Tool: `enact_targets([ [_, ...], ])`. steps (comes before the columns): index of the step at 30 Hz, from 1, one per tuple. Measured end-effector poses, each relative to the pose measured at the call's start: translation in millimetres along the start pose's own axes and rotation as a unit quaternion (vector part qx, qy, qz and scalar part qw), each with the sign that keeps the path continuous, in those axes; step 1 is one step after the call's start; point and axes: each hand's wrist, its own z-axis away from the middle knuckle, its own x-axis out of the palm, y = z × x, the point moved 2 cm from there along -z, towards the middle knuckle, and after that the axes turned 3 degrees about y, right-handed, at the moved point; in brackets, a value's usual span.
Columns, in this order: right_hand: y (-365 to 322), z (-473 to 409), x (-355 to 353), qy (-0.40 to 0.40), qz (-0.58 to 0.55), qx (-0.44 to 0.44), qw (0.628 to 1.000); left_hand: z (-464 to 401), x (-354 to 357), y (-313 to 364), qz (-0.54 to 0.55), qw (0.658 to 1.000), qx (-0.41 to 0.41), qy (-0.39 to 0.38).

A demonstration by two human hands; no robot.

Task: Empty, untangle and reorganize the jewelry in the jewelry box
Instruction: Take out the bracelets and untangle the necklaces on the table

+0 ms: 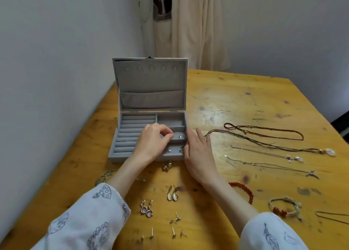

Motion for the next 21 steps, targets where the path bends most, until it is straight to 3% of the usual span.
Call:
enact_targets([
  [3,-4.0,-1.1,-10.3,-0.02,-0.024,0.007,0.999,0.1,-18.9,8.7,0.077,0.996,0.02,-0.045],
  [5,-9.1,-1.4,-23.6,-0.009,-0.116,0.029,0.993,2.2,-33.6,19.0,0.099,0.992,0.047,-0.063],
  [8,-21.4,8.0,-45.6,-0.021,-0.326,0.07,0.943,9.5,-53.9,35.0,0.134,0.987,0.071,-0.058],
  [12,-26.2,32.3,-68.9,-0.066,-0.431,0.071,0.897,27.5,-71.6,59.6,0.198,0.974,0.073,-0.08],
  [18,-15.3,84.5,-95.5,-0.135,-0.591,0.103,0.789,72.0,-68.1,87.5,0.371,0.92,-0.035,-0.121],
  [21,0.4,114.2,-107.6,-0.088,-0.583,0.143,0.795,97.8,-52.9,95.1,0.408,0.899,-0.1,-0.123],
])
